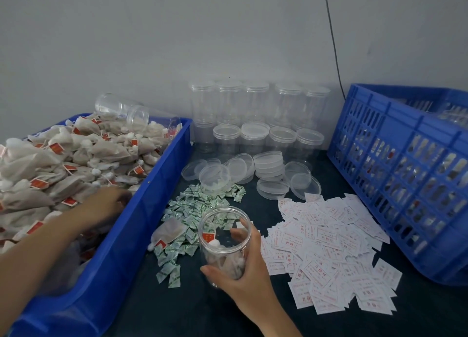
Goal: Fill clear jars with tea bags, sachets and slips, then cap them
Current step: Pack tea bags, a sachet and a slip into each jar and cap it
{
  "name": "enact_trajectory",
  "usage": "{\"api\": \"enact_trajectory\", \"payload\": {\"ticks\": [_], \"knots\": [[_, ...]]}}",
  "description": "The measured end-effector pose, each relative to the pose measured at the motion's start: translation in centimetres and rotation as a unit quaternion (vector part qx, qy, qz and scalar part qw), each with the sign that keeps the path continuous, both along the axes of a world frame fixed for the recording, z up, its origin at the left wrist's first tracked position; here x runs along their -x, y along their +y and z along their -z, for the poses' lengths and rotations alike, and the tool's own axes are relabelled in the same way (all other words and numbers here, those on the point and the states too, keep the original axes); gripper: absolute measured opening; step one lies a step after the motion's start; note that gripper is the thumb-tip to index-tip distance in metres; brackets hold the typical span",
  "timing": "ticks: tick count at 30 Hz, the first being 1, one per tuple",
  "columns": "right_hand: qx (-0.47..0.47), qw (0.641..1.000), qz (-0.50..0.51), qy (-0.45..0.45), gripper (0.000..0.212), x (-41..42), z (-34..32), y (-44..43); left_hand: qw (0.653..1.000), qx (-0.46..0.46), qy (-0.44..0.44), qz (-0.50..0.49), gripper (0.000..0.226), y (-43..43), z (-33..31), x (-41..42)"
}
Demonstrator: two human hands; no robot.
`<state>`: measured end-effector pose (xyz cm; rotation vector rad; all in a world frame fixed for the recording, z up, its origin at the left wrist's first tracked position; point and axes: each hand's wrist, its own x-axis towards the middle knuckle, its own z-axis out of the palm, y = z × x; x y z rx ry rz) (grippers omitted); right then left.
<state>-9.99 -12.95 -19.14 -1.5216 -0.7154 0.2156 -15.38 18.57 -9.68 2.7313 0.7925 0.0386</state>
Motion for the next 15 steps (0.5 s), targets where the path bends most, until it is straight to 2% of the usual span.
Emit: {"api": "enact_trajectory", "payload": {"ticks": [2, 5, 10, 12, 15], "knots": [[0.001, 1.000, 0.001, -0.002, 0.099, 0.0, 0.0, 0.0, 0.993, 0.053, -0.099, -0.034, 0.008, -1.1, -0.9, 0.0], [-0.001, 1.000, -0.002, 0.000, 0.099, -0.1, 0.1, 0.1, 0.957, 0.115, -0.259, -0.068, 0.012, -2.4, -2.9, 0.1], [0.000, 1.000, -0.004, 0.005, 0.101, -0.2, 0.3, 0.2, 0.887, 0.186, -0.420, -0.040, 0.008, -5.5, -6.6, 0.6], [0.001, 1.000, 0.001, 0.003, 0.099, -0.2, 0.3, 0.3, 0.874, 0.212, -0.438, -0.014, 0.009, -7.8, -8.0, 0.5], [0.002, 1.000, 0.008, 0.002, 0.097, -0.1, 0.3, 0.1, 0.876, 0.273, -0.392, 0.071, 0.009, -11.8, -9.2, -0.2]]}}
